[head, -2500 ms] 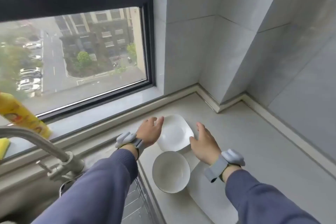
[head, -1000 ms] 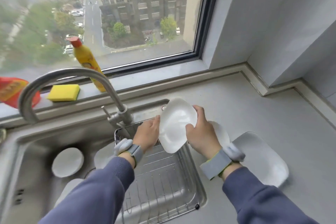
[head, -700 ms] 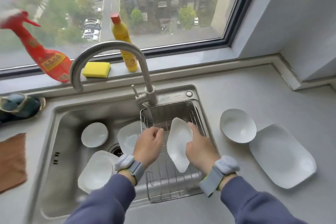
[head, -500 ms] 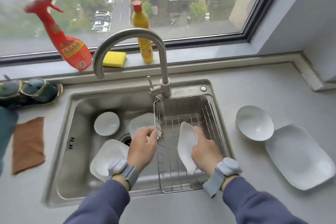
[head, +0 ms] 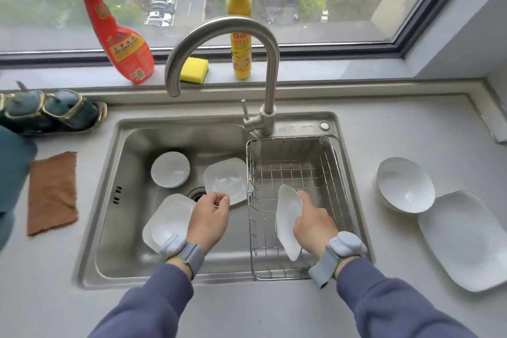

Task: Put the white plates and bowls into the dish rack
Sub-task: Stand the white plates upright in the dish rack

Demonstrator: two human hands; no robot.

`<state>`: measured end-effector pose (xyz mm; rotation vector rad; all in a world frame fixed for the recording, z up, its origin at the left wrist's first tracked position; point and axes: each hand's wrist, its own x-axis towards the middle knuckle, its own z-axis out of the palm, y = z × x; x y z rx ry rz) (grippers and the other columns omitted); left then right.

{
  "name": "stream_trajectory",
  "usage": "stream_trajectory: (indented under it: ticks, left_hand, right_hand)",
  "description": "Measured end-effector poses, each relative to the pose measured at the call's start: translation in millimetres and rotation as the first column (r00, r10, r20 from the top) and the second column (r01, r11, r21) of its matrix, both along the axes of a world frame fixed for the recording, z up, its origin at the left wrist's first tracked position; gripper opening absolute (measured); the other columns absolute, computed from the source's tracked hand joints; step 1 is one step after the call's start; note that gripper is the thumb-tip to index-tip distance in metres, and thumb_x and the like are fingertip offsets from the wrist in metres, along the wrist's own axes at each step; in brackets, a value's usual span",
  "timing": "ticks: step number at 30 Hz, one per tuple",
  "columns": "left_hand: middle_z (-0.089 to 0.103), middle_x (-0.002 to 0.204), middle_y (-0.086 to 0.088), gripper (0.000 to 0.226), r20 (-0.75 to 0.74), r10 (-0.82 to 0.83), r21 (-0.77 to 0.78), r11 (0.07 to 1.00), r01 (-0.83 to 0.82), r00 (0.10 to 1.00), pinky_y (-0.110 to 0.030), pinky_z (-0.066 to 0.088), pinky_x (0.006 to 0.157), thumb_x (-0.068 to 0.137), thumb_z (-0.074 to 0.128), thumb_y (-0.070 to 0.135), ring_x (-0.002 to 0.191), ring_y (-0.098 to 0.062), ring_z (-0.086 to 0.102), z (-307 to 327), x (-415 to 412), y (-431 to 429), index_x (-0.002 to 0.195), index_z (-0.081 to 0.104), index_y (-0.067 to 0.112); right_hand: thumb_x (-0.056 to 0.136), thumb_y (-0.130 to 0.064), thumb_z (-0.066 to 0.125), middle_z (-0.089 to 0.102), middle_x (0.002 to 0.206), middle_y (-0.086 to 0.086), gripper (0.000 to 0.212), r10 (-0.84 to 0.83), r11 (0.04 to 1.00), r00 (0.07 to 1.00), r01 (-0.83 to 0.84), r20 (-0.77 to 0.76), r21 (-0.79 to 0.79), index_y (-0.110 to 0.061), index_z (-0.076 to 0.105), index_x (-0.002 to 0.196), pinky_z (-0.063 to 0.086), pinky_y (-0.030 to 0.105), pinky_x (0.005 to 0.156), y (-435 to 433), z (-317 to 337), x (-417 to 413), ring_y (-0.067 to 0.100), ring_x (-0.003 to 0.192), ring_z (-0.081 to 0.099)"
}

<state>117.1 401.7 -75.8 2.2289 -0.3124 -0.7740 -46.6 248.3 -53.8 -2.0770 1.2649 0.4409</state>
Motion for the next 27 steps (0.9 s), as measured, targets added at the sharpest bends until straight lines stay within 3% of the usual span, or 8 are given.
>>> stream_trajectory:
  ticks: [5, 10, 14, 18, 21, 24, 27]
  left_hand:
    - [0.072, 0.097, -0.004, 0.02, -0.048, 0.043, 0.061, 0.997, -0.04, 0.998, -0.034, 0.047, 0.085, 0.096, 0.054, 0.024, 0.095, -0.025, 0.063, -14.3, 10.8, 10.5, 0.098, 0.071, 0.014]
    - [0.071, 0.1, -0.003, 0.016, -0.064, 0.086, 0.09, 0.993, -0.08, 0.994, -0.029, 0.041, 0.081, 0.096, 0.054, 0.023, 0.097, -0.024, 0.062, -29.2, 24.5, 10.3, 0.099, 0.069, 0.017]
    - [0.07, 0.106, -0.005, 0.012, -0.108, 0.084, 0.149, 0.987, -0.067, 0.991, -0.033, 0.046, 0.087, 0.094, 0.055, 0.026, 0.103, -0.026, 0.063, -49.3, 38.4, 4.0, 0.099, 0.065, 0.021]
    - [0.068, 0.111, -0.007, 0.027, -0.15, 0.117, 0.194, 0.977, -0.087, 0.982, -0.035, 0.047, 0.093, 0.094, 0.056, 0.027, 0.11, -0.03, 0.063, -71.8, 54.3, -6.7, 0.115, 0.066, 0.012]
    - [0.065, 0.13, -0.012, 0.044, -0.183, 0.138, 0.238, 0.967, -0.092, 0.973, -0.035, 0.043, 0.1, 0.094, 0.055, 0.029, 0.124, -0.032, 0.057, -89.3, 66.8, -15.2, 0.132, 0.06, 0.007]
    - [0.056, 0.145, -0.018, 0.058, -0.202, 0.126, 0.298, 0.953, -0.061, 0.971, -0.037, 0.041, 0.107, 0.092, 0.054, 0.033, 0.133, -0.036, 0.051, -111.1, 80.9, -23.0, 0.142, 0.052, 0.003]
    - [0.064, 0.132, -0.022, 0.05, -0.175, 0.128, 0.342, 0.938, -0.061, 0.976, -0.04, 0.048, 0.099, 0.089, 0.055, 0.031, 0.12, -0.042, 0.058, -130.6, 93.6, -29.9, 0.129, 0.06, 0.0]
  right_hand:
    - [0.088, -0.01, 0.039, 0.062, 0.092, 0.013, 0.059, 0.032, 0.999, 0.999, -0.032, -0.008, -0.007, -0.031, 0.027, 0.142, 0.05, 0.037, 0.069, 6.9, -4.0, 4.0, 0.036, 0.078, 0.058]
    - [0.085, -0.011, 0.039, 0.065, 0.089, 0.012, 0.057, 0.063, 0.998, 0.997, -0.064, -0.033, -0.008, -0.03, 0.027, 0.137, 0.057, 0.043, 0.071, 9.7, -4.9, 10.7, 0.036, 0.077, 0.063]
    - [0.084, -0.01, 0.042, 0.065, 0.09, 0.011, 0.058, 0.07, 0.998, 0.996, -0.07, -0.046, 0.0, -0.028, 0.028, 0.136, 0.056, 0.04, 0.069, 14.1, -8.1, 12.3, 0.035, 0.076, 0.062]
    - [0.085, -0.009, 0.042, 0.064, 0.089, 0.01, 0.057, 0.059, 0.998, 0.997, -0.057, -0.051, 0.034, -0.03, 0.027, 0.136, 0.054, 0.038, 0.066, 16.3, -11.5, 9.2, 0.032, 0.074, 0.061]
    - [0.087, -0.011, 0.042, 0.063, 0.092, 0.01, 0.057, 0.05, 0.996, 0.998, -0.047, -0.03, 0.077, -0.03, 0.026, 0.138, 0.049, 0.034, 0.065, 13.3, -13.7, 6.9, 0.03, 0.075, 0.06]
    - [0.09, -0.021, 0.048, 0.064, 0.099, 0.009, 0.057, 0.052, 0.993, 0.999, -0.051, -0.005, 0.105, -0.032, 0.023, 0.14, 0.053, 0.037, 0.07, 11.2, -12.4, 5.1, 0.03, 0.08, 0.062]
    - [0.091, -0.047, 0.054, 0.059, 0.126, 0.004, 0.075, 0.095, 0.995, 0.996, -0.095, -0.002, 0.04, -0.034, 0.01, 0.149, 0.052, 0.041, 0.084, 12.1, -9.9, 4.8, 0.029, 0.106, 0.062]
